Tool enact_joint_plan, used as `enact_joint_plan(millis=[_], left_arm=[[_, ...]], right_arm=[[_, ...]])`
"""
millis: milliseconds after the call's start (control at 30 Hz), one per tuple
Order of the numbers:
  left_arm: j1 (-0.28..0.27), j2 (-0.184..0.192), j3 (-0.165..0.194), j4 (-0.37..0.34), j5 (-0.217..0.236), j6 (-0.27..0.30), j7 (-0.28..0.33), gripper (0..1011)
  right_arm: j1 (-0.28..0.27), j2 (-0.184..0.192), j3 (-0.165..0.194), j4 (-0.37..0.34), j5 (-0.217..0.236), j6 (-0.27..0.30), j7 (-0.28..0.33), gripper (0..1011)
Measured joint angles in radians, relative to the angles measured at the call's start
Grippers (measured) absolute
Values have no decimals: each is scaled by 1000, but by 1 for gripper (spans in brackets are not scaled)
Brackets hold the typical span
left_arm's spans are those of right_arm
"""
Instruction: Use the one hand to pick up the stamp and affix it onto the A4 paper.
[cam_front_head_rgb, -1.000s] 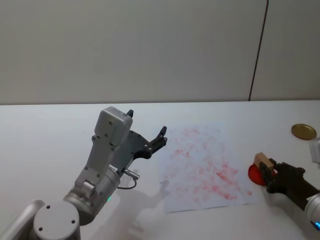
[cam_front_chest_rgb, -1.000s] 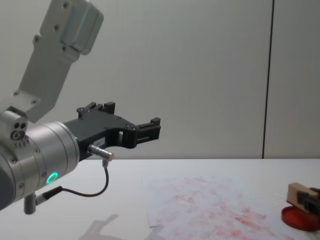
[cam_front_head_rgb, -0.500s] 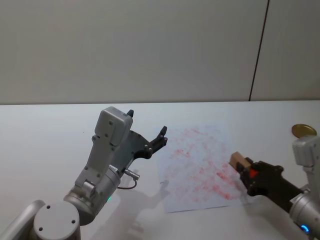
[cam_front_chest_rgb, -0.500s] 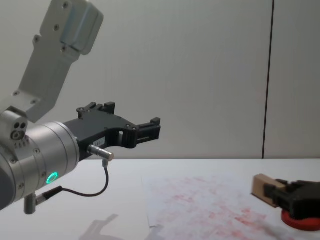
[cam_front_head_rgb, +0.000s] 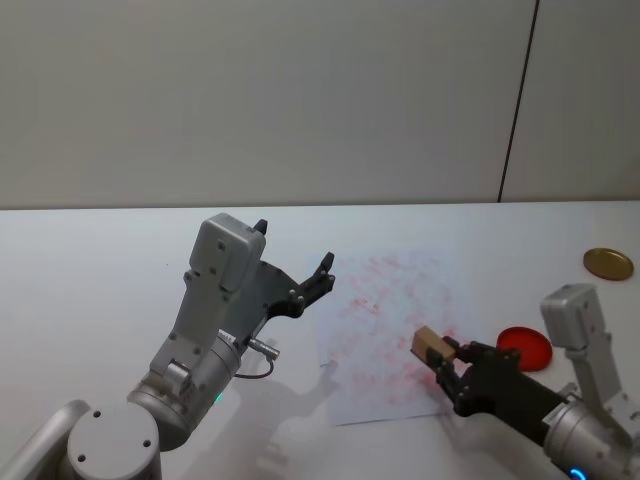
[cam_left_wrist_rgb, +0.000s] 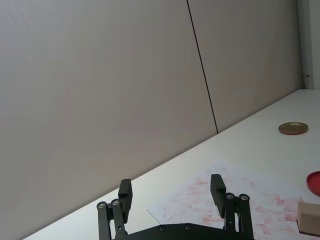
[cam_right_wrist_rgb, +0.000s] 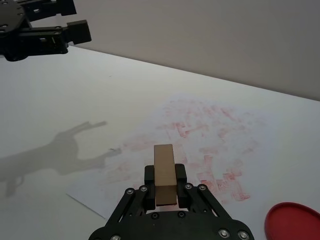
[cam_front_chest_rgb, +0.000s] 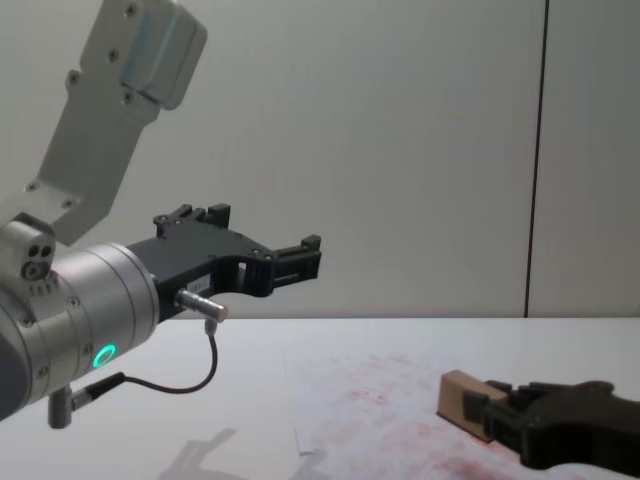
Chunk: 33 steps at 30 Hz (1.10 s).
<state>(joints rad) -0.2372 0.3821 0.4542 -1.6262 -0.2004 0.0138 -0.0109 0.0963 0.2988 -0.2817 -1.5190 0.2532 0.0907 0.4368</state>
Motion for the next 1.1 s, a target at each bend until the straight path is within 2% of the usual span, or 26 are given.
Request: enact_joint_plan(millis=[767,1100], left_arm=[[0,0,0,0,0,0,0,993],[0,0,0,0,0,0,0,993]], right_arm=[[23,-25,-33,72,-66,20,16,219],[38,-27,-34,86,-78,32,35,218]])
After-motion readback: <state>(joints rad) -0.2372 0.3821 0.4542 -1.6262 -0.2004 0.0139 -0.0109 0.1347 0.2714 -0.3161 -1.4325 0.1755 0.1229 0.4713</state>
